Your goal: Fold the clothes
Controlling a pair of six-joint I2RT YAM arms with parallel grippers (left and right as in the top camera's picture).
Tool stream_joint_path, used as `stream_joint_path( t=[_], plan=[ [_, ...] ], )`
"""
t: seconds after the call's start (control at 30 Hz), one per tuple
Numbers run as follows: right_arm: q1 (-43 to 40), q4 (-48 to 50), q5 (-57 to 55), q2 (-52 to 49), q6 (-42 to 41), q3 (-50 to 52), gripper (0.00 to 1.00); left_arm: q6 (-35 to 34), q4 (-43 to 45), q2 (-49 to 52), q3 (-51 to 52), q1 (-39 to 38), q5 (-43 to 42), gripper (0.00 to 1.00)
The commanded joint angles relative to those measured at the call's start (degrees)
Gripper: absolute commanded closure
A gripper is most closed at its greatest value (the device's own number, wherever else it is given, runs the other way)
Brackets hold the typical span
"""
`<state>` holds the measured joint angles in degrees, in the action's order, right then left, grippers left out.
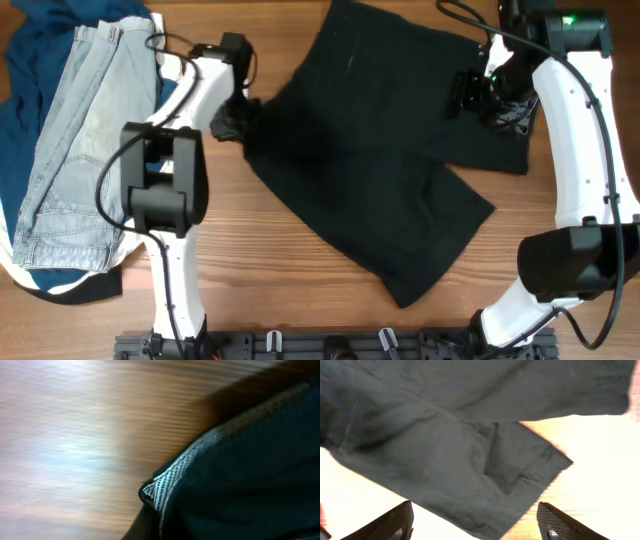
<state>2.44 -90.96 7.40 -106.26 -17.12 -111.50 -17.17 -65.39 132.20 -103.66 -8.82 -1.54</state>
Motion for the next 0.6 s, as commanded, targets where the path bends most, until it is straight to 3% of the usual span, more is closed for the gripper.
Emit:
stream_joint_path(
  t=[0.0, 0.17, 0.43, 0.57],
  plan=[
    [2.34, 0.24, -0.76, 1.49, -1.49, 4.81, 0.21, -6.25, -1.73, -0.57, 1.44, 7.41, 2.40, 0.96],
    [9.75, 3.82, -1.44, 3.69, -7.23, 15.85, 0.25, -6.23, -1.70, -0.85, 1.44, 7.89, 1.36, 0.96],
    [23.80, 21.20, -1.44, 17.90, -20.35, 43.47, 0.22, -6.23, 0.04, -0.85, 1.44, 6.29, 1.36, 0.96],
    [24.50, 26.12, 4.98, 18.25, -19.37, 53.57, 0.21, -6.21, -0.02, -0.85, 1.44, 6.32, 1.38, 0.96]
  ],
)
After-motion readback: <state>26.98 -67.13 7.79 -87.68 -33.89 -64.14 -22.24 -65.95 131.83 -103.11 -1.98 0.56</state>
